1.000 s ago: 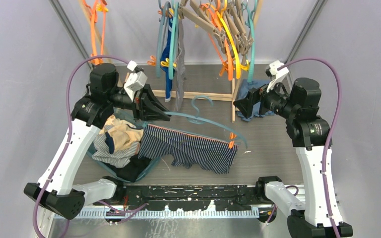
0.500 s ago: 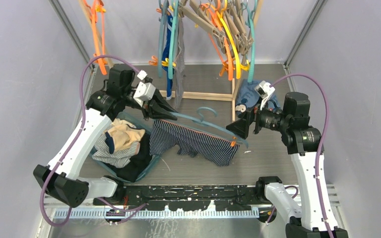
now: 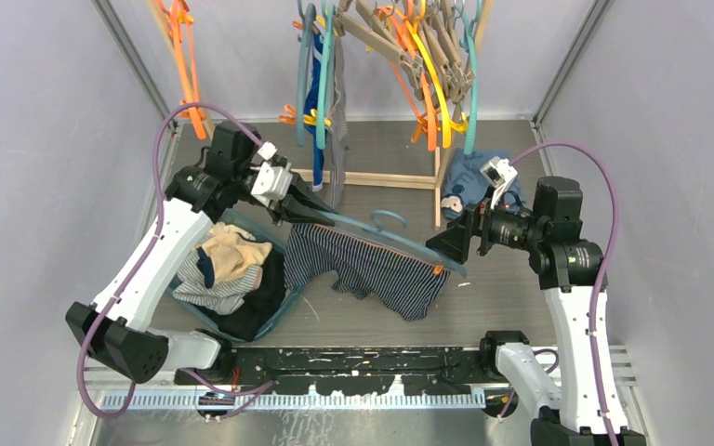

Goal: Remove the underwear clipped to the hanger
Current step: Remove the underwear from the hanger.

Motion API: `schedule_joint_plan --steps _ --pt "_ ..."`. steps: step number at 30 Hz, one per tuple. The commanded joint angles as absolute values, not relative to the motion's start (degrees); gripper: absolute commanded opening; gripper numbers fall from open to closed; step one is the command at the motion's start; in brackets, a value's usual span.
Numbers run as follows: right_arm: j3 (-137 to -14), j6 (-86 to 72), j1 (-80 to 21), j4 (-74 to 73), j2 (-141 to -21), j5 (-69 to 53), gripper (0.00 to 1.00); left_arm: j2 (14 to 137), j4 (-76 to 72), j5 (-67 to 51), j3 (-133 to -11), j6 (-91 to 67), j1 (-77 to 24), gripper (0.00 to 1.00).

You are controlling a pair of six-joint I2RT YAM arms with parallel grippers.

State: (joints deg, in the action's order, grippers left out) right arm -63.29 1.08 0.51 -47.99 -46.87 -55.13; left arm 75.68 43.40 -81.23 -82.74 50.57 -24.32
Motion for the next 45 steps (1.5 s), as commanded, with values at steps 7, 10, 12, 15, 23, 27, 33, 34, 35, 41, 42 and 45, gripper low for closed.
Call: schedule_joint_plan --steps 7,10,12,15,23,27,33,34,35,41,42,45 --pt "-65.3 10.0 0.8 -58.3 -52.6 -60.1 0.88 68.9 46.8 -81.8 -82.0 58.5 -24.2 0.00" --pt "-65.5 12.0 0.9 -59.3 -52.8 -62.6 0.85 68.7 46.9 -80.9 -81.5 59.0 -24.2 0.00" --pt "-65.5 12.8 0.8 -59.9 -52.8 -63.9 0.83 68.5 46.6 -80.6 -81.0 59.1 -24.2 0.00" --pt "-65.5 14.0 0.9 -60.7 -52.6 -65.2 0.79 68.3 46.2 -80.1 -80.5 59.1 -24.2 0.00" --pt "-65.1 14.6 0.9 -60.6 -52.4 -66.0 0.70 67.1 45.2 -79.6 -79.4 58.9 -23.6 0.00" --pt "-65.1 14.5 0.9 -60.4 -53.1 -65.6 0.67 66.7 44.9 -79.8 -79.1 58.6 -23.3 0.00" --pt "-64.9 13.9 0.9 -60.0 -53.9 -64.9 0.66 66.3 45.0 -80.2 -79.3 58.7 -23.0 0.00" --pt "-64.9 13.8 0.9 -60.1 -54.0 -65.1 0.66 66.3 45.1 -80.2 -79.5 58.7 -23.0 0.00" --pt "-64.9 13.9 0.9 -60.0 -54.1 -65.2 0.65 66.3 45.2 -80.2 -79.6 58.6 -22.9 0.00" --pt "-64.3 14.0 0.9 -59.9 -54.3 -66.4 0.57 66.1 45.4 -80.7 -80.1 58.7 -22.3 0.00" --pt "-64.2 14.1 0.9 -59.9 -54.4 -66.6 0.56 66.1 45.4 -80.7 -80.1 58.8 -22.2 0.00" --pt "-64.0 14.3 0.9 -59.8 -54.5 -67.0 0.49 66.1 45.4 -80.8 -80.1 58.7 -22.1 0.00"
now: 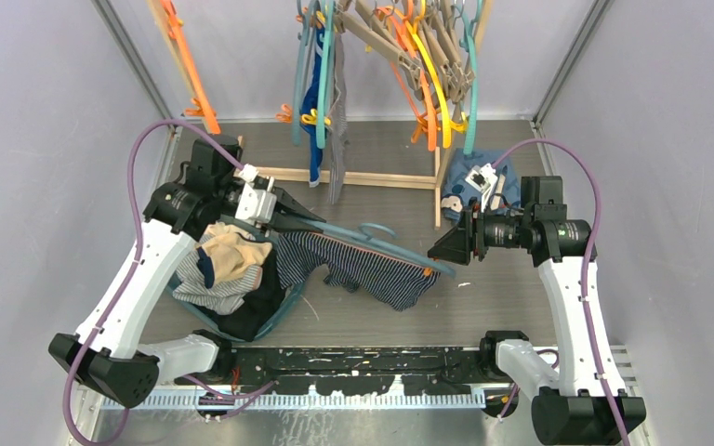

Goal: Remove the underwear clipped to the hanger
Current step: Remove the underwear from the hanger.

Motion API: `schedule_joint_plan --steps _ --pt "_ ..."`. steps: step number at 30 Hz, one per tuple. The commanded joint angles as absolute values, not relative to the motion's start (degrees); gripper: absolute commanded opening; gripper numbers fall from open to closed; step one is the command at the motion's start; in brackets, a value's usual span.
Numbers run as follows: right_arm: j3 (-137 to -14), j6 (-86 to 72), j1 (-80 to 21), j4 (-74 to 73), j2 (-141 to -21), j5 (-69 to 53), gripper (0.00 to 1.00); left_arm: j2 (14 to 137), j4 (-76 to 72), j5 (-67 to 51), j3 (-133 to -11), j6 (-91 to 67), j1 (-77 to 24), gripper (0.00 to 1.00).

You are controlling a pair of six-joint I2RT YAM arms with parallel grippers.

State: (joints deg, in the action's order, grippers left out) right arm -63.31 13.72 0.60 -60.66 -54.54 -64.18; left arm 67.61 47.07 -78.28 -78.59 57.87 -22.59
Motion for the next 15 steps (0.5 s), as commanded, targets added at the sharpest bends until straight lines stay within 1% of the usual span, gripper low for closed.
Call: schedule_joint_plan --steps 1,3,4,11,15 --pt "-64.0 14.3 0.9 -59.8 -54.5 -67.1 0.48 65.9 45.4 -80.8 -80.1 58.7 -22.1 0.00" --pt "-63.9 14.3 0.9 -59.7 -54.6 -67.0 0.48 65.9 45.4 -81.0 -80.1 58.8 -21.9 0.00" --pt "-63.8 14.3 0.9 -59.6 -54.5 -66.9 0.50 65.9 45.4 -81.0 -80.1 58.9 -21.9 0.00" --pt "-63.3 13.4 0.9 -59.0 -55.4 -66.1 0.57 66.0 45.5 -81.3 -80.3 59.0 -21.7 0.00" --pt "-62.9 12.5 0.9 -58.2 -55.9 -65.6 0.57 65.9 46.0 -81.3 -80.5 59.3 -21.5 0.00"
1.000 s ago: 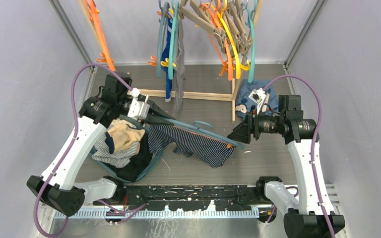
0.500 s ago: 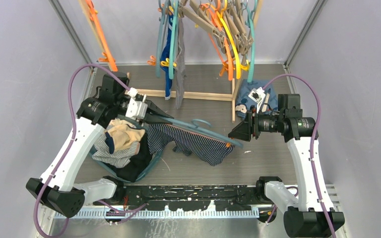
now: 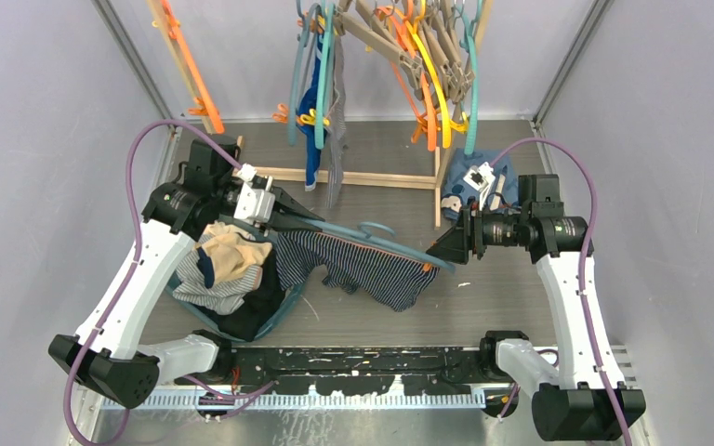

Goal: Remove the underwear clipped to the hanger
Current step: Remove the underwear from the hanger.

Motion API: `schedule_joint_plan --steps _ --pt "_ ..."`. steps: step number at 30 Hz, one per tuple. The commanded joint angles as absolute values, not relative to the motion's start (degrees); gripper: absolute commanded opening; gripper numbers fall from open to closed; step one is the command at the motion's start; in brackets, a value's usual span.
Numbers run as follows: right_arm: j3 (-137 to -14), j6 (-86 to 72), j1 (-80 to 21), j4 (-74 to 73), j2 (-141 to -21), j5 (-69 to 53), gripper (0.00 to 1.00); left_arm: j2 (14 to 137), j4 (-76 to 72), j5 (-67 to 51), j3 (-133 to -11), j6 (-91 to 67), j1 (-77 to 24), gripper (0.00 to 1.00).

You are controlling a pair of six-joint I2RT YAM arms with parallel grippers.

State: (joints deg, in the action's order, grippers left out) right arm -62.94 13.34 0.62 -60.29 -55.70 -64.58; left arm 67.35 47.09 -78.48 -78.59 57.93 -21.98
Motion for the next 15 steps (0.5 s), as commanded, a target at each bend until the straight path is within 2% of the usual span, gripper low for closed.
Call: schedule_joint_plan --steps 1,15 --pt "-62.9 12.6 0.9 -58.2 -56.0 -65.9 0.56 65.9 46.1 -81.3 -80.4 59.4 -21.5 0.00" --pt "-64.5 14.5 0.9 -58.7 -55.7 -66.1 0.27 65.5 44.4 -82.0 -78.2 58.9 -21.2 0.00"
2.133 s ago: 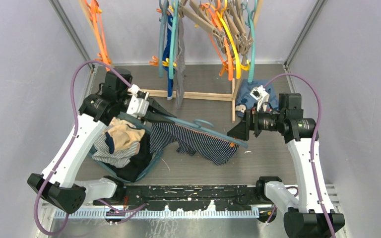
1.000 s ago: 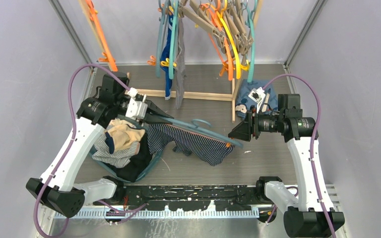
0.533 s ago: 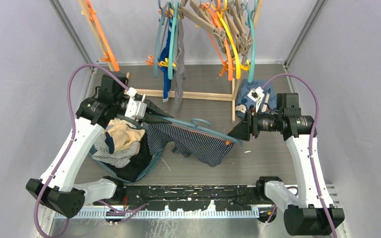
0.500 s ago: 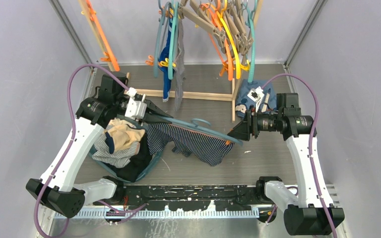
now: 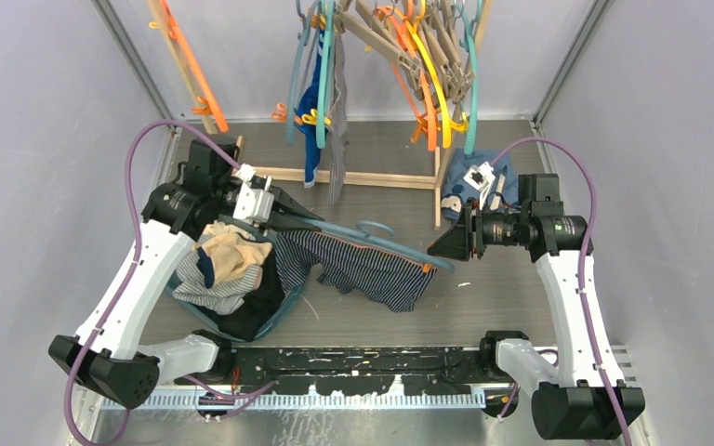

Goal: Remove the underwear clipped to the hanger
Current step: Remove the underwear from the hanger.

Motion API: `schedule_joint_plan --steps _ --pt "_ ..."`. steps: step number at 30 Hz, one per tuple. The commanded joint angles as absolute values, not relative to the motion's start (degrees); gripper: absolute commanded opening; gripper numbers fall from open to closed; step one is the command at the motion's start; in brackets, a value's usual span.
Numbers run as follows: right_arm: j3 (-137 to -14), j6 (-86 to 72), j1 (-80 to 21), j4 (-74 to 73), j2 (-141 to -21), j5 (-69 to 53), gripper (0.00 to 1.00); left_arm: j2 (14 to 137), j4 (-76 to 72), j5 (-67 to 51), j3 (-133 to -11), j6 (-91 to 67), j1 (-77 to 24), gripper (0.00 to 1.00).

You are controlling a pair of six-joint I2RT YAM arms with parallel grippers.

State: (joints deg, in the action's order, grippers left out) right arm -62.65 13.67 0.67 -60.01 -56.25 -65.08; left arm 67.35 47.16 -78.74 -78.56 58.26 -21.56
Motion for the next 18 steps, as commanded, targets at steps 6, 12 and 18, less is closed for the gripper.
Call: schedule_joint_plan --steps 6,12,18 --pt "-65.9 16.2 0.9 -60.1 -56.9 -65.0 0.18 66.2 39.2 -83.3 -76.2 54.7 -21.3 0.00" --pt "-65.8 16.1 0.9 -60.0 -56.8 -64.2 0.22 66.7 37.3 -83.3 -76.4 52.2 -21.3 0.00" --pt "-65.7 15.5 0.9 -59.7 -57.4 -64.5 0.12 66.8 34.4 -83.0 -76.9 47.9 -21.4 0.00"
